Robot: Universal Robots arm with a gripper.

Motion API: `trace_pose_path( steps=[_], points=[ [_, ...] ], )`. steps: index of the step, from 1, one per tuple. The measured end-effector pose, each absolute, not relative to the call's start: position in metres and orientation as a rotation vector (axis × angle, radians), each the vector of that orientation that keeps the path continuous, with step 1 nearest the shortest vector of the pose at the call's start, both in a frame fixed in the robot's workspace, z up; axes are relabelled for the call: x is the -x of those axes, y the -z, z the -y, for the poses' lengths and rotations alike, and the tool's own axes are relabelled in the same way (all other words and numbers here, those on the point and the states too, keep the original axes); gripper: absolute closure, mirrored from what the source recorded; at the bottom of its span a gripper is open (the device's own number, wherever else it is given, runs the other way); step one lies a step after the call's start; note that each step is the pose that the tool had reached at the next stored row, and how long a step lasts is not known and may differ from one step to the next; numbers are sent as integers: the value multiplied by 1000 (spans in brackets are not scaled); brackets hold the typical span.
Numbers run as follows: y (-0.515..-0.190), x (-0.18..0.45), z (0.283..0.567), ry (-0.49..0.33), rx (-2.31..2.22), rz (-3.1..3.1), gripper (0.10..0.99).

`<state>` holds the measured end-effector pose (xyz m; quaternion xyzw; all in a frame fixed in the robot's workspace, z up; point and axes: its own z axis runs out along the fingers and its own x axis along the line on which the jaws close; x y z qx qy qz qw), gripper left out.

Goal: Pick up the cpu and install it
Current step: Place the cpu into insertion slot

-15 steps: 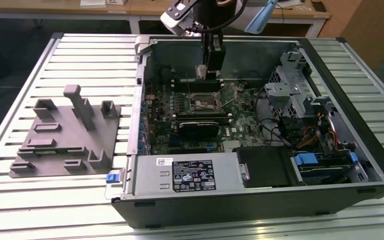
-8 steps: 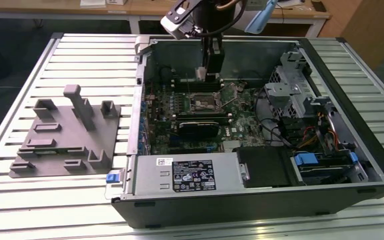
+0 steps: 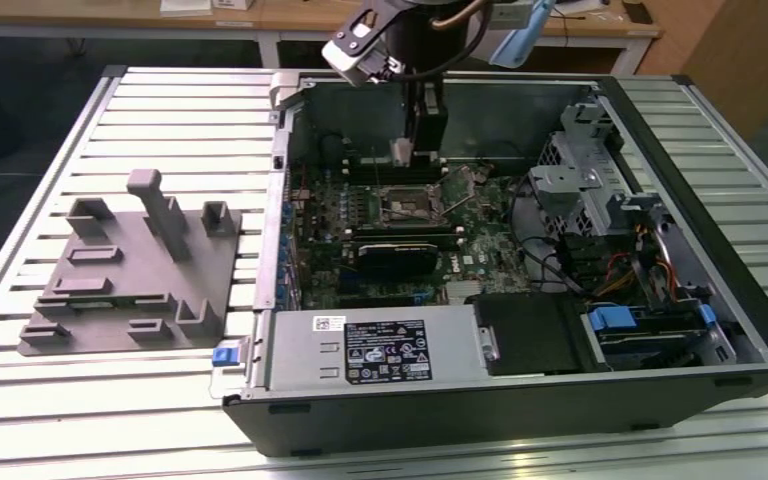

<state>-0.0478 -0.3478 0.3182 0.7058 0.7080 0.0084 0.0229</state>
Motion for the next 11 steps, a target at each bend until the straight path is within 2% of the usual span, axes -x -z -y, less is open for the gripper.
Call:
trace_pose_path(
  steps=[11],
  points=[
    [-299,42,340,-34,-2191,-2197,545]
  ],
)
